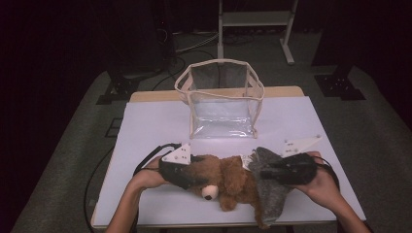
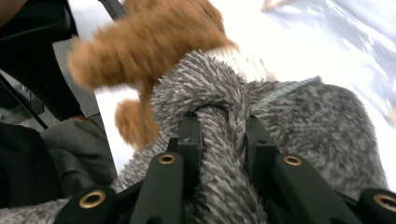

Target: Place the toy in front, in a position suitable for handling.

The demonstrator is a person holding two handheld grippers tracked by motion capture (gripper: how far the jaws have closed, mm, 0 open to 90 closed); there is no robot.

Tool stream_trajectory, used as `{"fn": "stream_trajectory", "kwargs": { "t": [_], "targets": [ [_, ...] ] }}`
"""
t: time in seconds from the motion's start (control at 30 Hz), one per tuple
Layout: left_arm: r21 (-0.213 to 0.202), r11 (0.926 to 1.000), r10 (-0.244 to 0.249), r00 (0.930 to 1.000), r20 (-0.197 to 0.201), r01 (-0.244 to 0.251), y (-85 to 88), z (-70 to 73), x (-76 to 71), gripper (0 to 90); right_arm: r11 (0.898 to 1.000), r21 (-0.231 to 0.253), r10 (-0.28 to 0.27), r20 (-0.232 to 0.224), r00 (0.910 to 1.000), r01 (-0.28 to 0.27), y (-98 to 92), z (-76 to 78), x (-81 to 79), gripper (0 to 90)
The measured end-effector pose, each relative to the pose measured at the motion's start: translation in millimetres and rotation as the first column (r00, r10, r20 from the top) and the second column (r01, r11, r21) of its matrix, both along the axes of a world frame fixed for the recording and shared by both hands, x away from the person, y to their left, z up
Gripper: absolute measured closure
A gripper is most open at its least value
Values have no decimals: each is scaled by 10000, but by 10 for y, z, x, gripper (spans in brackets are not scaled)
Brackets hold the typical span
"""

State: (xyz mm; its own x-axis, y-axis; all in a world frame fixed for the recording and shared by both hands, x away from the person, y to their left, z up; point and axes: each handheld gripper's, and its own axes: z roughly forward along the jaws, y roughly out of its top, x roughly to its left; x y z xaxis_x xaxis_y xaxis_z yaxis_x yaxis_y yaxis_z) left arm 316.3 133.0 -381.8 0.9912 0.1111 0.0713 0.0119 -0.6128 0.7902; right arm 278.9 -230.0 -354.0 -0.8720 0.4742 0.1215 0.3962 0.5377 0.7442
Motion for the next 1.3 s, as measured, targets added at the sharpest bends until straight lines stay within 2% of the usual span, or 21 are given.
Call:
{"fn": "stream_trajectory", "kwargs": {
  "t": [0.13, 0.23, 0.3, 0.37, 0.53, 0.63, 0.77, 0.9, 0.93, 1.0, 1.2, 1.3],
  "targets": [
    [11, 10000, -37, 10000, 71, 37, -6, 7, -13, 353, 9977, 259, -614, -401, 9973, 625, -289, -113, -96, 721],
    [40, 10000, -59, 9999, 88, 59, -6, 9, -18, 354, 9961, 249, -833, -493, 9953, 846, -380, -134, -126, 721],
    [46, 10000, -67, 9999, 93, 66, -5, 9, -20, 354, 9948, 307, -956, -474, 9943, 971, -444, -82, -136, 721],
    [38, 10000, -59, 10000, 71, 58, -4, 7, -18, 354, 9948, 398, -922, -257, 9954, 932, -437, 15, -122, 721],
    [106, 9999, -87, 9999, 102, 86, -5, 13, -20, 353, 9982, 498, -365, 322, 9988, 348, -212, 291, 2, 721],
    [111, 9999, -93, 9999, 117, 92, -7, 14, -26, 353, 9990, 434, 70, 426, 9991, -89, 23, 341, 153, 721],
    [86, 9999, -140, 9998, 123, 139, 1, 14, -40, 353, 9975, 322, 617, 266, 9977, -625, 325, 268, 330, 720],
    [94, 9997, -211, 9997, 109, 210, 15, 14, -36, 353, 9965, -133, 829, -37, 9965, -830, 454, 90, 345, 720],
    [65, 9997, -241, 9997, 92, 241, 16, 12, -36, 353, 9966, -196, 804, -58, 9967, -805, 439, 41, 329, 720],
    [96, 9996, -280, 9995, 109, 279, 17, 16, -39, 352, 9978, 97, 660, -239, 9975, -658, 339, -16, 285, 720],
    [102, 9997, -231, 9997, 93, 230, 4, 18, -37, 353, 9996, 70, -273, -376, 9989, 276, -66, -41, 155, 719],
    [143, 9997, -213, 9997, 102, 211, 2, 22, -40, 352, 9989, 214, -400, -301, 9987, 406, -84, -10, 177, 719]
  ]
}}
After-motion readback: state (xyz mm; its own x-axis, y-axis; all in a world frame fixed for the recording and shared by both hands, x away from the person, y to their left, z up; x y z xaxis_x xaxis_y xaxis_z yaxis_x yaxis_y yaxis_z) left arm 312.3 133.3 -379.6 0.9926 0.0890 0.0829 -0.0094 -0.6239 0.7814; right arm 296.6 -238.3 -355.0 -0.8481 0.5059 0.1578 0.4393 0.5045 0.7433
